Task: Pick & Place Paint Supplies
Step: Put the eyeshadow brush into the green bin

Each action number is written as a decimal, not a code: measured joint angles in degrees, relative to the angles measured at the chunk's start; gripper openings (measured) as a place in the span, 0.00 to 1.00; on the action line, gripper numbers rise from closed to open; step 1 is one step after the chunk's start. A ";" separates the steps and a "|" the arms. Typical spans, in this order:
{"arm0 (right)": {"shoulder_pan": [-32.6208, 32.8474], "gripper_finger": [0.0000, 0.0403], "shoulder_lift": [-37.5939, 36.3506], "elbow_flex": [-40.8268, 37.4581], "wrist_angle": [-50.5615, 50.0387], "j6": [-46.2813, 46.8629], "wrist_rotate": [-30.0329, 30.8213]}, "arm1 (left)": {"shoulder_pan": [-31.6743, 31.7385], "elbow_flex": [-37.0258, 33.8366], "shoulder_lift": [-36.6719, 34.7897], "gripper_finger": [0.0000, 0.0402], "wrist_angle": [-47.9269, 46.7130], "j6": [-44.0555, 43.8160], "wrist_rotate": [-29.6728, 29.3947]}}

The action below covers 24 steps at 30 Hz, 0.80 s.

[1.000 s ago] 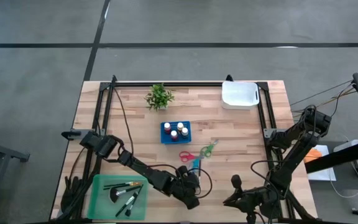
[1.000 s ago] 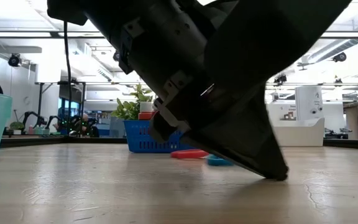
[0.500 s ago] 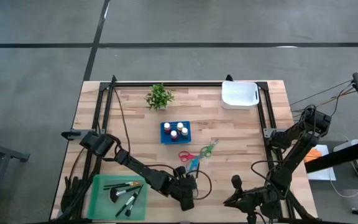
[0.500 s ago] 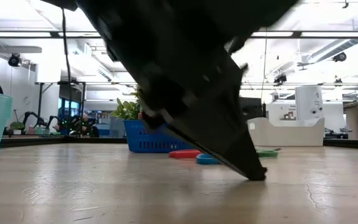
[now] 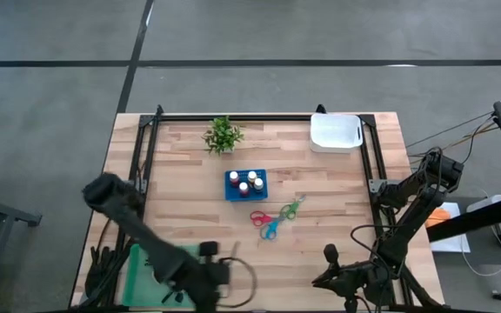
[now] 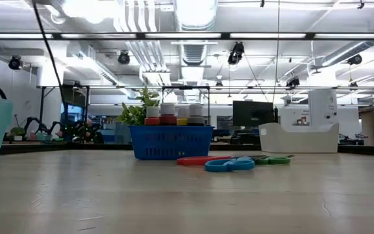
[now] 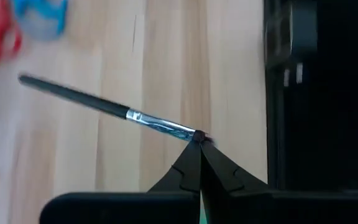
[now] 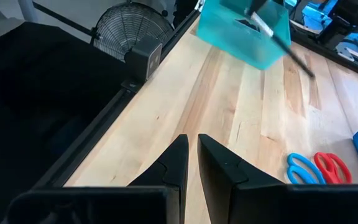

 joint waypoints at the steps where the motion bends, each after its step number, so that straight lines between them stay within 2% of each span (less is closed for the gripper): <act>1: 0.00 0.08 0.00 0.00 0.05 -0.03 0.00 | -1.63 -0.06 -1.00 0.00 -2.92 -2.20 -0.08; 6: 0.00 0.08 0.00 0.00 0.47 -0.45 0.00 | -11.20 0.01 -5.97 0.00 -12.60 -12.79 0.12; 12: 0.00 0.08 0.00 0.00 1.59 -1.97 0.00 | -19.07 -0.45 -6.55 0.00 -19.10 -30.00 1.23; 19: 0.00 0.08 0.00 0.00 2.28 -2.47 1.47 | -22.38 -5.60 -6.51 0.01 -20.68 -40.68 2.59; 24: 0.00 0.08 0.00 0.00 2.37 -2.61 2.09 | -22.32 -10.74 -6.51 0.13 -21.03 -45.75 7.81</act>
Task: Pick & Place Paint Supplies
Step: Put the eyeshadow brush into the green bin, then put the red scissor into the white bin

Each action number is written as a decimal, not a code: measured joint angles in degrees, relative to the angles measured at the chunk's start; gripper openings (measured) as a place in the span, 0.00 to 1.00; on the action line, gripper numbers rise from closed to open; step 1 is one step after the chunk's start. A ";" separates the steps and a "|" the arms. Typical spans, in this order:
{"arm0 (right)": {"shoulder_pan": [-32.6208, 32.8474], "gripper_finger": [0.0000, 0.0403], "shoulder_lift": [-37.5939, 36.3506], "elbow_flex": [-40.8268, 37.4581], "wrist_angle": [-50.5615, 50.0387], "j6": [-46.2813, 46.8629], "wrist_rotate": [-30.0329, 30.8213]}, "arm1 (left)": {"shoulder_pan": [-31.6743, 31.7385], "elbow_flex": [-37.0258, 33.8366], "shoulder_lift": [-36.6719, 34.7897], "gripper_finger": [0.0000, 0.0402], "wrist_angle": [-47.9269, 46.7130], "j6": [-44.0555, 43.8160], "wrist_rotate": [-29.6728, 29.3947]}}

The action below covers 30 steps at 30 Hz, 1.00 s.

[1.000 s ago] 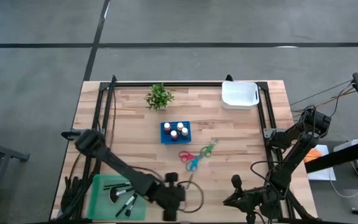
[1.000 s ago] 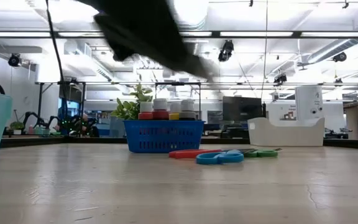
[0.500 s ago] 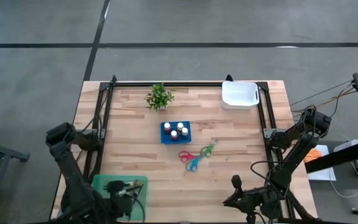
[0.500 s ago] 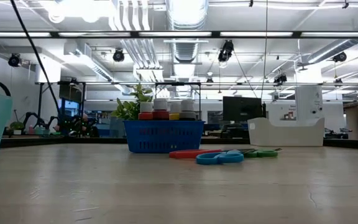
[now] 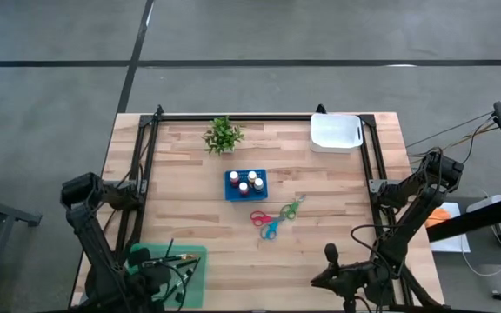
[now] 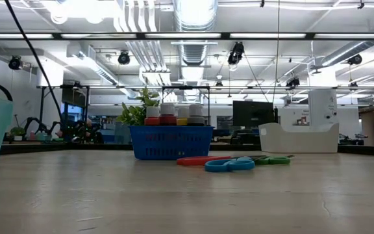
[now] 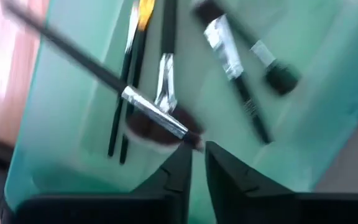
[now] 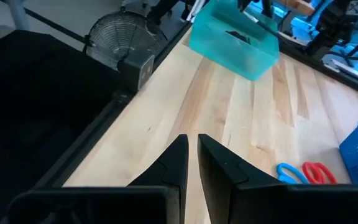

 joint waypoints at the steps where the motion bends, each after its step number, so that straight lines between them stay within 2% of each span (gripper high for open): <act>1: -0.01 0.08 0.00 0.00 0.00 -0.02 0.68 | -0.03 -0.82 0.00 0.16 0.12 -0.71 1.19; 4: 0.00 0.08 0.00 0.00 0.04 -0.17 1.61 | 0.03 -2.15 0.00 0.23 1.88 -1.22 3.47; 8: -0.02 0.08 -0.02 0.00 0.04 -0.21 2.39 | 0.06 -2.27 0.00 0.28 8.95 2.03 3.69; 11: -0.04 0.08 -0.02 0.00 0.04 -0.20 3.26 | 0.02 -1.67 0.00 0.29 14.53 6.84 0.41; 15: -0.04 0.08 -0.02 0.00 -0.05 -0.19 4.08 | 0.14 0.04 -0.01 0.29 20.96 16.84 -8.88; 19: -0.04 0.08 -0.07 0.00 -0.54 -0.12 5.01 | 1.13 2.39 -0.05 0.29 26.02 32.00 -18.44; 23: -0.04 0.08 -0.09 -0.17 -1.40 0.69 7.46 | 3.54 4.66 -0.11 0.29 27.12 46.40 -35.44; 25: -0.04 0.08 -0.09 -0.70 -1.53 1.41 9.22 | 5.57 5.30 -0.14 0.29 27.25 50.59 -45.38; 27: -0.05 0.08 -0.09 -1.37 -1.60 2.29 9.96 | 8.54 5.37 -0.17 0.29 27.21 52.96 -52.90; 28: -0.04 0.08 -0.09 -1.72 -1.55 2.80 10.01 | 10.48 5.37 -0.17 0.29 27.10 53.89 -54.03; 30: -0.07 0.08 -0.09 -2.46 -1.60 3.92 10.37 | 15.27 5.33 -0.15 0.29 27.21 56.75 -51.63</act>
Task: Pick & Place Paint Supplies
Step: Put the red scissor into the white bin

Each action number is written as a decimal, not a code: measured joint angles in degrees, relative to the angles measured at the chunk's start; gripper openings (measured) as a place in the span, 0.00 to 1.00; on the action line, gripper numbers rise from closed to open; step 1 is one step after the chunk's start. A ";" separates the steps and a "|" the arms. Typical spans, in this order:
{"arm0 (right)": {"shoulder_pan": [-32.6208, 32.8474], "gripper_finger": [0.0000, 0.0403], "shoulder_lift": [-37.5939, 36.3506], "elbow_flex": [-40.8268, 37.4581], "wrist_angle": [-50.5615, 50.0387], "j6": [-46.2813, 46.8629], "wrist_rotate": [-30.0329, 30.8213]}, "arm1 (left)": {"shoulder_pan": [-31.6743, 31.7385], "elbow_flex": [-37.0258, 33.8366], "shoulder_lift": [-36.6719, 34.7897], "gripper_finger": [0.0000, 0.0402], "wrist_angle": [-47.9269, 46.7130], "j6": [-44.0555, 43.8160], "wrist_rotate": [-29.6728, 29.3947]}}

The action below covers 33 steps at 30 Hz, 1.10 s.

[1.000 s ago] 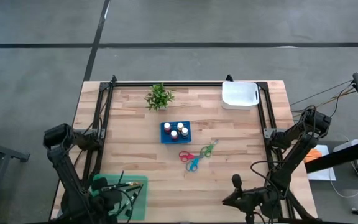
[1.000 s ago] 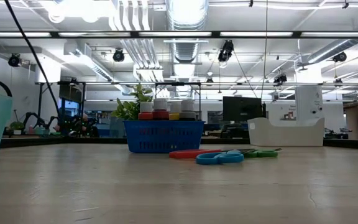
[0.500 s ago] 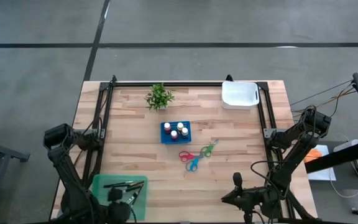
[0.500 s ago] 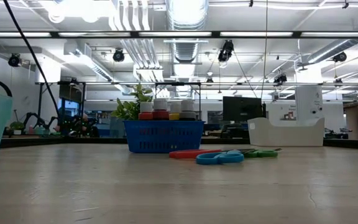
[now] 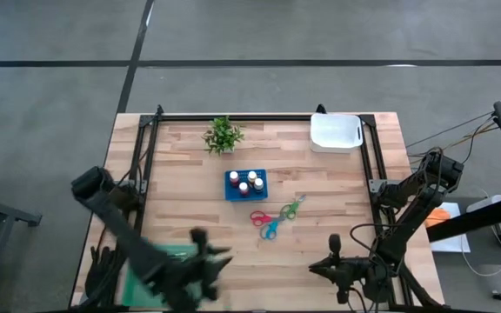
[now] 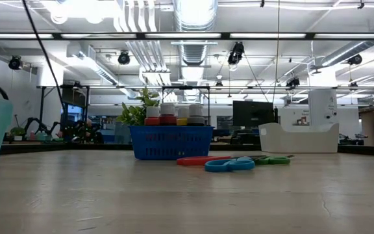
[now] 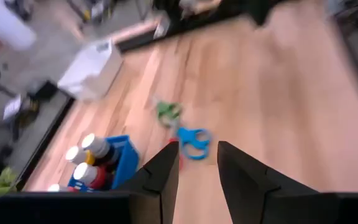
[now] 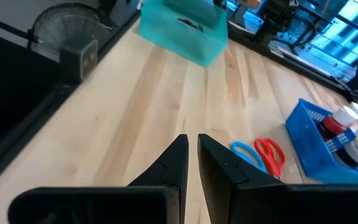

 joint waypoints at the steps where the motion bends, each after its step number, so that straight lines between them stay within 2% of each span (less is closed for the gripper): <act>1: 0.02 0.08 0.00 -0.34 0.02 0.56 0.72 | 2.70 0.00 0.13 0.29 0.52 1.50 2.12; 8: 0.02 0.08 -0.02 -3.04 0.22 4.47 2.37 | 20.80 -0.07 2.80 0.29 8.06 16.37 20.44; 12: 0.04 0.08 -0.02 -4.49 0.25 7.00 2.51 | 28.23 -0.07 5.73 0.29 14.16 20.31 31.80; 14: 0.04 0.08 -0.02 -5.04 0.36 7.79 2.51 | 30.50 -0.07 7.32 0.29 16.89 22.16 35.43; 19: 0.04 0.08 -0.02 -5.36 0.66 8.16 2.50 | 32.35 -0.09 11.15 0.29 19.30 23.94 40.70; 25: 0.04 0.08 -0.02 -5.47 0.63 8.29 4.32 | 32.57 -0.09 12.76 0.29 20.77 23.94 41.04; 28: -0.17 0.08 -0.02 -5.47 0.60 8.39 6.72 | 31.30 -0.07 12.31 0.29 20.59 25.00 42.73; 33: -2.77 0.08 -0.02 -5.47 0.52 8.96 6.72 | 26.86 -0.07 10.64 0.29 15.40 27.15 44.94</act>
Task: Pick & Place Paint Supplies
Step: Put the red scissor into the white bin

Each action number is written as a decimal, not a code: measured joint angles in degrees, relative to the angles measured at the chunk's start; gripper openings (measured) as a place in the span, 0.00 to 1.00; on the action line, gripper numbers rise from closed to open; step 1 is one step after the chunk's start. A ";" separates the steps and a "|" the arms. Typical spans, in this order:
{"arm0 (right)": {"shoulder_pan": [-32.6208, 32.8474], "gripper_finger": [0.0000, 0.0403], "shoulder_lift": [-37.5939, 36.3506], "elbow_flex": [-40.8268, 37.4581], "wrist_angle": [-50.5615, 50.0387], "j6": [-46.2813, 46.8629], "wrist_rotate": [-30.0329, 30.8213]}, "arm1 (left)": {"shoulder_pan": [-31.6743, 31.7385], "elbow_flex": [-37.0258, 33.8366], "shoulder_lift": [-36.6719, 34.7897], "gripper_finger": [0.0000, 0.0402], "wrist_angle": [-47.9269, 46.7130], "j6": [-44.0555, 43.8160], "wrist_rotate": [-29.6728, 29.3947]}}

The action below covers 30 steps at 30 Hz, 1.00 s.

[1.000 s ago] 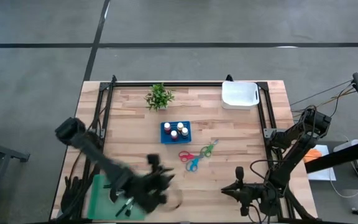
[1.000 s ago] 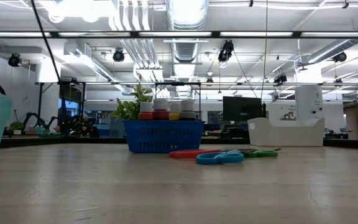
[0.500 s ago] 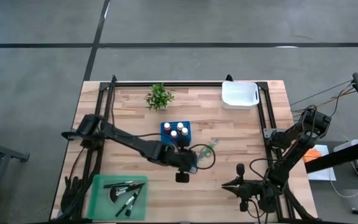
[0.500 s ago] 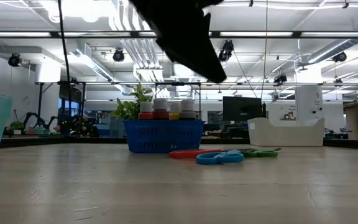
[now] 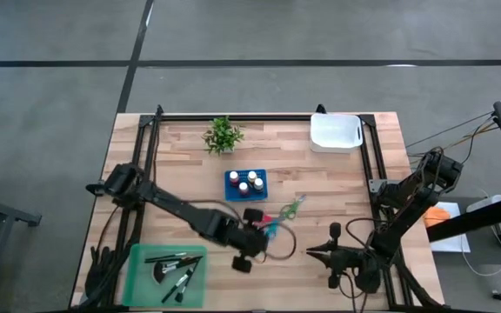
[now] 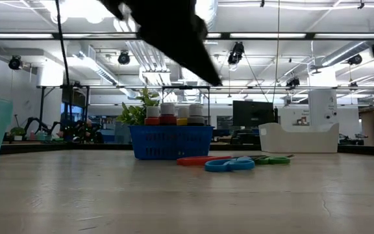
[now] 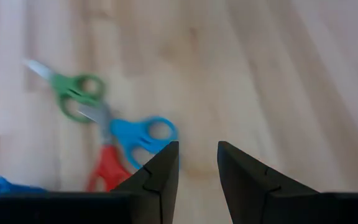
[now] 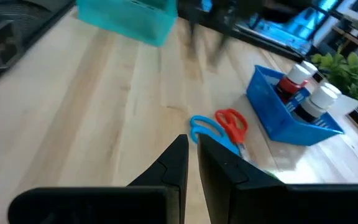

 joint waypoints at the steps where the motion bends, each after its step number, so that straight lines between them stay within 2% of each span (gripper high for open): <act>1: -0.88 0.08 0.00 0.00 -0.10 0.02 -0.52 | -0.99 0.00 -0.02 0.29 -1.30 -0.27 0.01; 4: -4.38 0.08 0.00 -0.11 -0.13 -0.64 -5.94 | -4.16 -0.01 0.00 0.29 -3.61 -2.26 0.03; 7: -8.82 0.08 0.00 -0.13 1.23 -2.40 -13.96 | -7.06 0.00 0.00 0.29 -3.19 -3.52 -0.29; 10: -13.56 0.08 0.00 -0.13 3.23 -5.84 -21.71 | -9.70 0.00 0.00 0.29 -3.27 -4.04 -2.56; 15: -21.17 0.09 0.00 -0.13 3.62 -10.79 -30.64 | -12.38 0.00 0.00 0.29 -2.84 -4.10 -5.92; 19: -26.67 0.17 0.00 -0.16 3.62 -15.34 -35.63 | -13.37 0.00 0.00 0.29 -2.37 -4.11 -6.56; 22: -29.53 0.29 0.00 -0.18 3.39 -18.45 -38.68 | -13.68 0.00 0.00 0.29 -2.49 -4.89 -6.74; 25: -30.73 0.38 0.00 -0.22 2.71 -20.41 -38.76 | -13.80 -0.11 0.00 0.29 -2.49 -5.80 -6.95; 30: -32.04 0.43 1.05 -0.25 2.37 -21.66 -35.59 | -13.89 -1.59 0.00 0.29 -2.09 -6.38 -7.14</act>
